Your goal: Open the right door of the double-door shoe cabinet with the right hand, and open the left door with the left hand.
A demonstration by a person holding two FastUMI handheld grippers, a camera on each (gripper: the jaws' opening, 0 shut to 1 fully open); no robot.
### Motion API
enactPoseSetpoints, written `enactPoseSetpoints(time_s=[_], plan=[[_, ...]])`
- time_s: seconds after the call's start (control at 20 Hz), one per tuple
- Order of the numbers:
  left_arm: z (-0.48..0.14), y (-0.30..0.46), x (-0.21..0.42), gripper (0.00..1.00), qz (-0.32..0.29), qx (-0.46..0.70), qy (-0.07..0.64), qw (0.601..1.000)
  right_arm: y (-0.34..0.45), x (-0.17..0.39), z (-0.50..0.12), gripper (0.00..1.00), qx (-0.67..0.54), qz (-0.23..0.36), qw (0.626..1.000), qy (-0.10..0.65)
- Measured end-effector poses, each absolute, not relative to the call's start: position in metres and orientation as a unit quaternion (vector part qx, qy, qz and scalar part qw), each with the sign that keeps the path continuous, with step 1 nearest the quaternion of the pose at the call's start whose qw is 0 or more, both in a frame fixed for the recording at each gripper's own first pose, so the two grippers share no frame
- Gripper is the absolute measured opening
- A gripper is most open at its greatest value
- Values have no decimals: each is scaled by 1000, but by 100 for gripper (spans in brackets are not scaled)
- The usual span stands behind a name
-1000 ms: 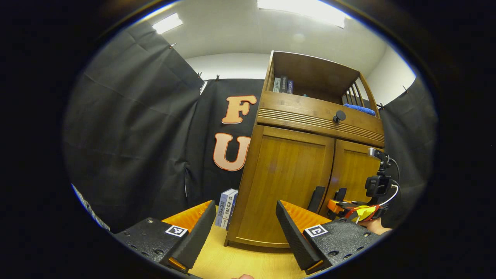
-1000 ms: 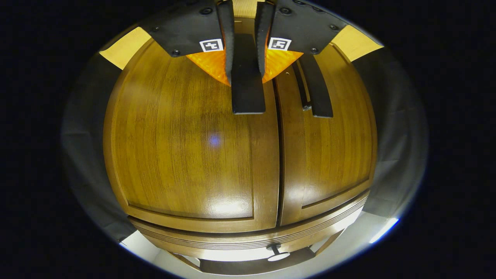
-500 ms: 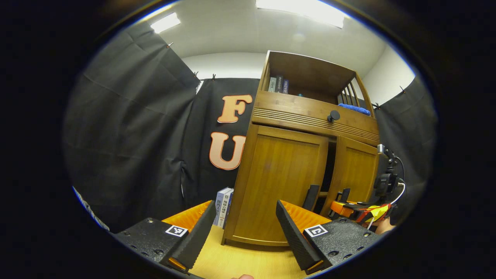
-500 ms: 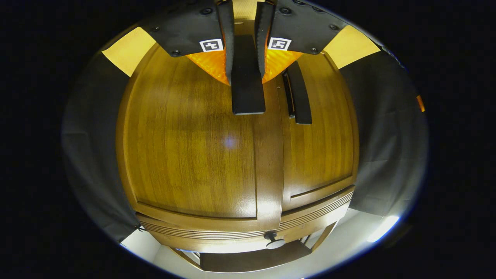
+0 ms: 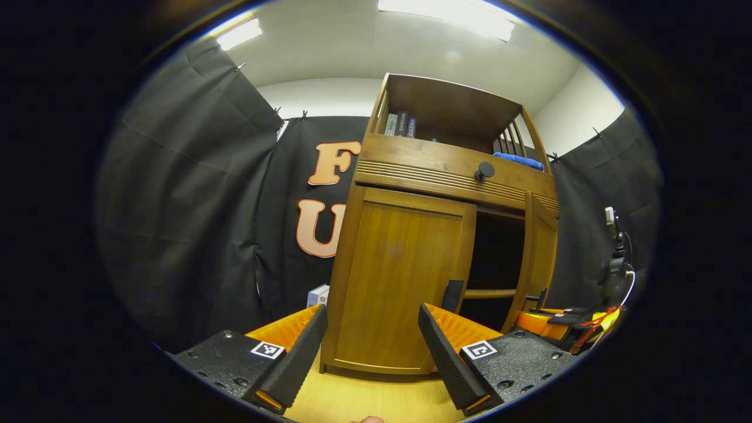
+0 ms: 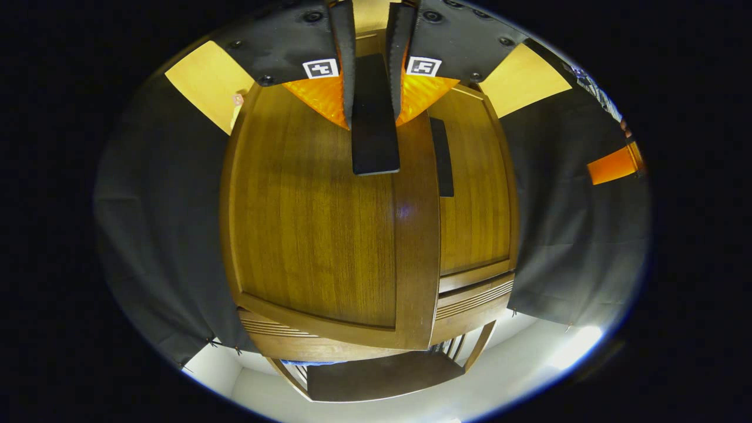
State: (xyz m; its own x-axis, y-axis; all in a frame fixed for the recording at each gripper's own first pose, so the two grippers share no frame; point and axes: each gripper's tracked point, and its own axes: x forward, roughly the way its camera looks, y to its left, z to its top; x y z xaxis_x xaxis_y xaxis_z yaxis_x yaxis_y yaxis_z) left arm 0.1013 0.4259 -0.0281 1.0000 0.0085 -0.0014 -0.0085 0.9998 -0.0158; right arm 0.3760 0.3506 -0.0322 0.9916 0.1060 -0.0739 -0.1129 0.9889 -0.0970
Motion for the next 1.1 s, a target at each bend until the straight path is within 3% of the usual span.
enactPoseSetpoints(time_s=[0.3,0.35,0.4,0.55,0.6,0.65,0.75,0.8,0.9,0.95,1.05,1.1], plan=[[-34,405,110,92,-10,-5,7,1000,313,328,-25,24,-51,34,997,37],[-36,401,112,92,-14,-5,9,1000,309,325,-23,28,-53,30,997,37],[-37,399,112,92,-16,-4,9,1000,305,322,-21,24,-52,27,998,36],[-39,389,114,92,-22,-6,9,1000,288,309,-20,24,-51,17,998,36],[-40,387,115,92,-24,-8,8,1000,282,304,-19,28,-54,11,998,36],[-41,385,117,92,-25,-11,8,1000,273,299,-18,23,-59,3,998,37],[-44,379,122,92,-28,-13,10,999,251,288,-14,22,-67,-24,997,37],[-47,377,123,92,-30,-13,11,999,239,284,-13,32,-73,-40,996,36],[-54,373,127,92,-32,-13,17,999,217,273,-8,22,-81,-66,994,29],[-56,370,129,92,-34,-15,20,999,198,271,-4,22,-88,-93,991,24],[-58,366,130,92,-36,-21,23,999,178,268,-2,9,-79,-99,992,20],[-58,364,131,92,-38,-23,24,999,172,271,-1,21,-62,-91,994,19]])
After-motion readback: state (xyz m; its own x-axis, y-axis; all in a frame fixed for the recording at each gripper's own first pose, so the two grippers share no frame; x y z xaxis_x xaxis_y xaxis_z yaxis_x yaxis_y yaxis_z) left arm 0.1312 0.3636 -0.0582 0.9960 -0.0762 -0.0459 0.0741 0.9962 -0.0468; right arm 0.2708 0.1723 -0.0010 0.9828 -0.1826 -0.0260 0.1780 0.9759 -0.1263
